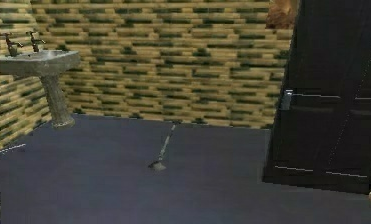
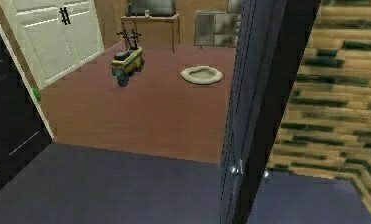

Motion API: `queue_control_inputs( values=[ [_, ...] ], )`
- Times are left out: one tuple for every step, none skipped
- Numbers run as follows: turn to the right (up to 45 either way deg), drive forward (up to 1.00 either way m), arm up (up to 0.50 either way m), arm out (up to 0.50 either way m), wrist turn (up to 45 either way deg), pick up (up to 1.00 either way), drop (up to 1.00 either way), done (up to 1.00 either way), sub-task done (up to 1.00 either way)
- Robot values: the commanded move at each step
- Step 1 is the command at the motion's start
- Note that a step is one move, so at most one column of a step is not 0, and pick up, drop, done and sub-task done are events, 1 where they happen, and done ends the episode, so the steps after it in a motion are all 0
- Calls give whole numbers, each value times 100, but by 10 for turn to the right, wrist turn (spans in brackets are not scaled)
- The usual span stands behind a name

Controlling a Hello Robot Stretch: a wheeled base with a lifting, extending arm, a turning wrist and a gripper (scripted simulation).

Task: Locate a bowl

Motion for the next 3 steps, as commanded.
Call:
queue_control_inputs(
  values=[
    [0, 15, 0, 0, 0, 0, 0, 0, 0],
    [450, 0, 0, 0, 0, 0, 0, 0, 0],
    [30, 0, 0, 0, 0, 0, 0, 0, 0]
  ],
)
